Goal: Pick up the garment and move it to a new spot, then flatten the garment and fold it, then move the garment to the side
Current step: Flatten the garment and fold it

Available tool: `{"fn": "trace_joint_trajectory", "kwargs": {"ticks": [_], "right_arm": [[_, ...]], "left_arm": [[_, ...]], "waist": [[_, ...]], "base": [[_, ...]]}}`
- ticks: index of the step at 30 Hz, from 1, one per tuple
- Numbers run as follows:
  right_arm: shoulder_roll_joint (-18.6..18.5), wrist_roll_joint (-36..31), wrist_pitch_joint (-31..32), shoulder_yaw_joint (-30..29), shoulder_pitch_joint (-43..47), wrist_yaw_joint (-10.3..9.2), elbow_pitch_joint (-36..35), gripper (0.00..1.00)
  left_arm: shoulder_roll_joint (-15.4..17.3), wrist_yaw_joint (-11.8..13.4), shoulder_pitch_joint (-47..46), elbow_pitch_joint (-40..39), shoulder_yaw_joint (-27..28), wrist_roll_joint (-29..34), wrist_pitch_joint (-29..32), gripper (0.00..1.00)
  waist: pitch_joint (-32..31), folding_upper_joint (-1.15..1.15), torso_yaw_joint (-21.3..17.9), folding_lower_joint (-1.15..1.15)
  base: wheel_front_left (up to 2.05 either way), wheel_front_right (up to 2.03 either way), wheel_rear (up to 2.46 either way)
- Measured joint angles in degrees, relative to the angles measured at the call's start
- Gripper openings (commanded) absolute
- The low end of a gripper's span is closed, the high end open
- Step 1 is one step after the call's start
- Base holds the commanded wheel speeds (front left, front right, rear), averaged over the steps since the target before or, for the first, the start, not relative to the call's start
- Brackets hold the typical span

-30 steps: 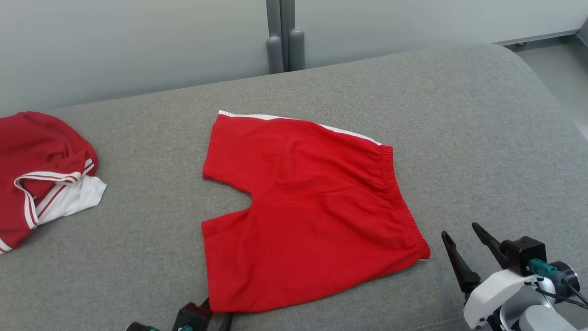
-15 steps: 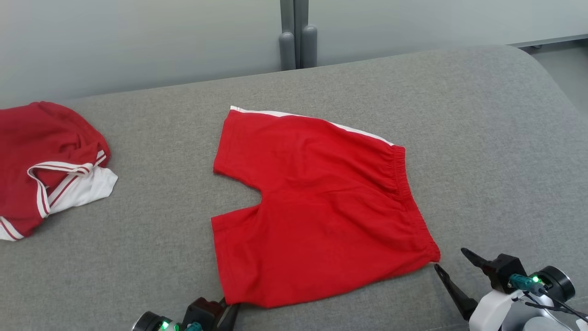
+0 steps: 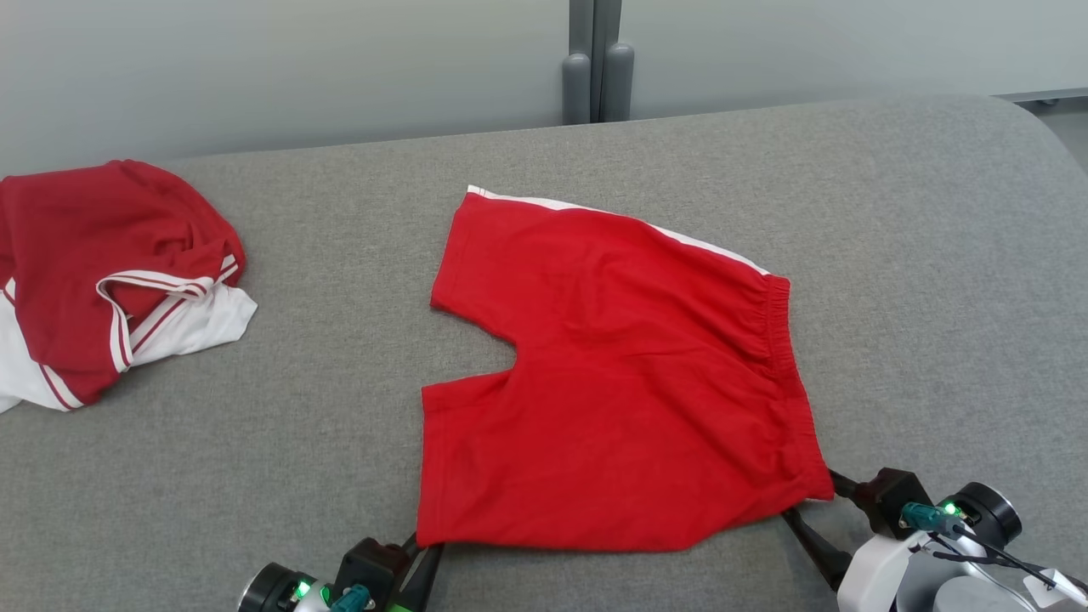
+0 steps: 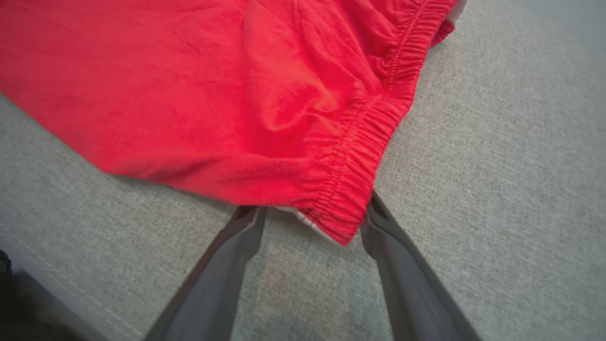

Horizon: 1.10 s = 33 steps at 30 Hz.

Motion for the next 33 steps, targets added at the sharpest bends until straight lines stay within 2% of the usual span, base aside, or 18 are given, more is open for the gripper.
{"fn": "trace_joint_trajectory", "kwargs": {"ticks": [1,2,3,4,10,18,23,28,33], "right_arm": [[0.1,0.0,0.0,0.1,-0.1,0.36,0.1,0.27],[0.2,0.0,0.0,0.1,-0.2,0.42,0.2,0.24],[0.4,0.1,0.0,0.1,-0.2,0.43,0.3,0.08],[0.5,0.2,-0.2,-0.1,-0.2,0.43,0.3,0.0],[1.7,3.1,-1.4,-1.6,-1.0,0.9,-0.6,0.0],[3.3,9.4,-2.5,-6.5,-1.0,0.94,-3.9,0.0],[2.7,10.3,-2.6,-8.7,-1.1,1.05,-7.3,0.0],[1.8,10.4,-3.0,-10.2,-1.2,1.11,-10.4,0.0],[0.3,11.1,-3.1,-11.6,-1.0,1.43,-16.3,0.0]], "left_arm": [[0.0,0.0,0.0,0.0,0.2,0.0,0.0,0.0],[0.0,0.0,0.0,0.0,0.3,0.0,-0.1,0.0],[0.0,0.0,0.0,0.0,0.3,0.0,-0.1,0.0],[0.0,0.0,0.0,0.0,0.4,-0.1,-0.1,0.0],[-0.7,0.0,0.0,-0.6,2.3,-2.3,-0.8,0.0],[-1.3,0.0,0.1,-2.5,3.7,-4.6,-1.3,0.0],[-2.1,-0.5,0.1,-6.1,6.1,-8.3,-1.8,0.0],[-2.1,-0.5,0.2,-9.0,7.6,-9.4,-2.1,0.0],[-1.4,-0.5,0.8,-14.7,9.0,-9.8,-2.3,0.0]], "waist": [[0.0,0.0,0.1,0.0],[0.0,0.0,0.1,0.0],[0.0,0.0,0.1,0.0],[-0.1,0.0,0.1,0.0],[-0.5,0.0,-0.5,0.0],[-1.7,0.0,-1.6,0.0],[-3.1,0.0,-1.6,0.0],[-4.1,0.0,-1.1,0.0],[-5.3,0.0,-0.8,0.0]], "base": [[0.0,0.0,0.0],[0.0,0.0,0.0],[0.0,0.0,0.0],[0.0,0.0,0.0],[0.0,0.0,0.0],[0.0,0.0,0.0],[0.0,0.0,0.0],[0.0,0.0,0.0],[0.0,0.0,0.0]]}}
